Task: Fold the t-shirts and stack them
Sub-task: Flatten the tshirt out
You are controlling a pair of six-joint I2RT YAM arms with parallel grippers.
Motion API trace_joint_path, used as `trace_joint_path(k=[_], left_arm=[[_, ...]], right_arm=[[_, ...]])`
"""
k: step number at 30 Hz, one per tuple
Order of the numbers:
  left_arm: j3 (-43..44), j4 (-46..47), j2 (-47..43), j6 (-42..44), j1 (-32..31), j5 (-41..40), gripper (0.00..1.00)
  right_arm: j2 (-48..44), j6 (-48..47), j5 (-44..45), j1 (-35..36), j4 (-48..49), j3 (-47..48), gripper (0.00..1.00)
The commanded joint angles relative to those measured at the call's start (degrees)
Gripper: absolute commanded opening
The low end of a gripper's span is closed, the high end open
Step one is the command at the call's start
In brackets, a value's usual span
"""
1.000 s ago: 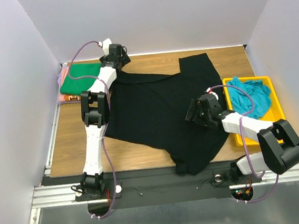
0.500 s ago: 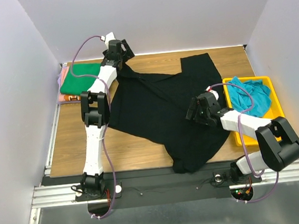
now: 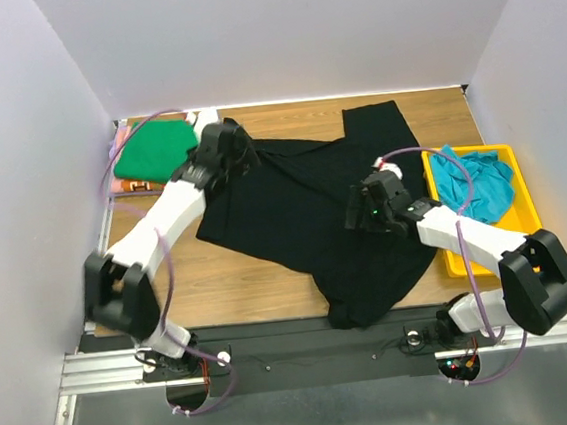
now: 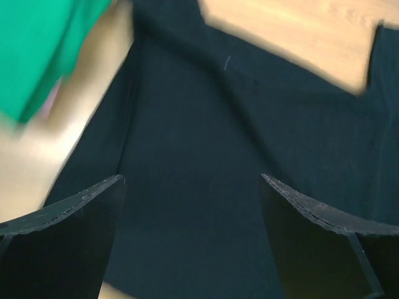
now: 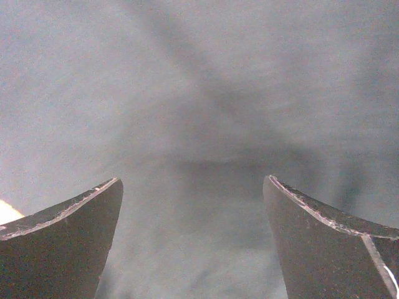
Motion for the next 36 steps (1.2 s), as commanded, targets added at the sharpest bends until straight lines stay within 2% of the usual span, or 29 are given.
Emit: trace_joint_path(k=[1, 2, 6, 11, 14, 19, 23, 25, 27, 29, 30, 33, 36], left_arm=[[-16.71, 3.66, -12.97, -8.77, -0.64, -3.76, 0.99], [-23.19, 5.93, -15.44, -9.13, -1.17, -2.28, 0.99], [-32.72, 6.83, -24.93, -13.6, -2.06, 0.19, 0.99], [-35.73, 7.63, -27.51, -14.23, -2.06, -1.99, 0.98], [-36.7, 8.06, -26.37, -14.49, -2.06, -2.35, 0.98], [-36.88, 8.5, -21.8, -15.37, -1.36, -3.14, 0.98], [-36.0, 7.89, -19.6, -15.46, 1.02, -3.85, 0.98], [-35.47, 8.33, -18.98, -15.02, 1.9, -3.41, 0.98], [-35.21, 7.89, -18.72, -14.67, 2.34, -2.8, 0.98], [-35.12, 7.45, -18.89, -15.19, 2.43, -2.44, 0.98], [-35.47, 7.45, -19.33, -15.29, 2.43, -1.4, 0.98], [-36.35, 7.62, -20.55, -16.08, 2.34, 0.63, 0.98], [-37.4, 7.18, -21.61, -16.52, 2.25, 2.04, 0.98]], right_arm=[[-0.93, 2.3, 2.71, 9.02, -3.1, 2.94, 1.0], [-0.84, 3.97, 3.59, 10.36, -3.54, 2.5, 1.0], [-0.49, 13.1, 3.59, 12.48, -5.12, -1.98, 1.0], [3.11, 15.94, 9.66, 10.82, -6.88, -2.34, 1.0], [7.32, 13.84, 8.95, 4.33, -6.79, -0.59, 1.0], [22.69, 4.79, 8.79, -5.79, -5.74, 12.4, 1.0], [33.49, -4.08, 10.97, -8.61, -5.65, 26.9, 1.0], [34.93, -9.8, 11.24, -8.61, -5.74, 32.52, 1.0], [32.23, -12.35, 8.8, -8.61, -6.09, 33.87, 1.0], [28.54, -13.67, 2.56, -8.26, -6.0, 31.87, 1.0], [23.73, -13.77, 1.32, -7.91, -6.0, 30.63, 1.0], [13.89, -12.29, -1.22, -3.79, -6.0, 23.87, 1.0], [8.06, -7.27, -3.16, -3.08, -6.0, 15.88, 1.0]])
